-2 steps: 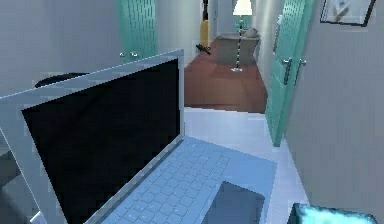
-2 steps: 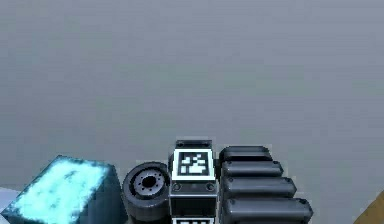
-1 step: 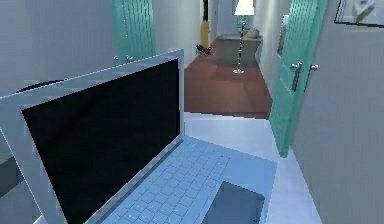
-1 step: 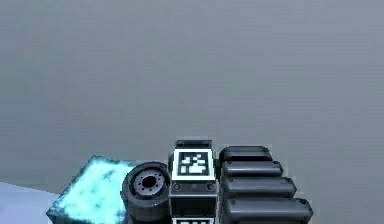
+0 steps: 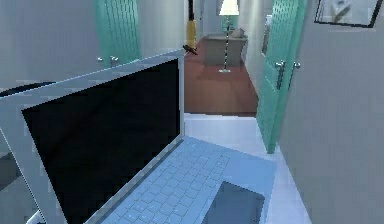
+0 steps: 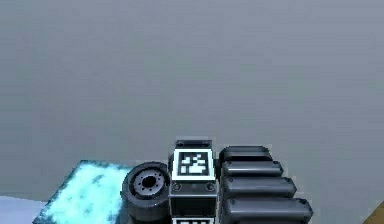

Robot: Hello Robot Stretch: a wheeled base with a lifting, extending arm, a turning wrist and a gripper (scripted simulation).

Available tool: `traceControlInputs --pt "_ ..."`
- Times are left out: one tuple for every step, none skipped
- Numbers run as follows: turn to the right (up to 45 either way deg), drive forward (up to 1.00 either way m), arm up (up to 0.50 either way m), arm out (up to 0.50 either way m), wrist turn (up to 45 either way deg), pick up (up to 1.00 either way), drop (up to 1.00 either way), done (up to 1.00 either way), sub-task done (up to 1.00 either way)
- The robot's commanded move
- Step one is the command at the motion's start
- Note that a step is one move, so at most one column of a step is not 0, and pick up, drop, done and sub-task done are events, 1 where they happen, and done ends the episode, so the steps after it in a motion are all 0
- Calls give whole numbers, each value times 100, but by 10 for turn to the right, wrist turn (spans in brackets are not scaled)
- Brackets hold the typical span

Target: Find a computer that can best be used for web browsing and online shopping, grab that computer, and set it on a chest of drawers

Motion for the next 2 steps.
traceControlInputs --pt "0 100 0 0 0 0 0 0 0" --pt "0 100 0 0 0 0 0 0 0"
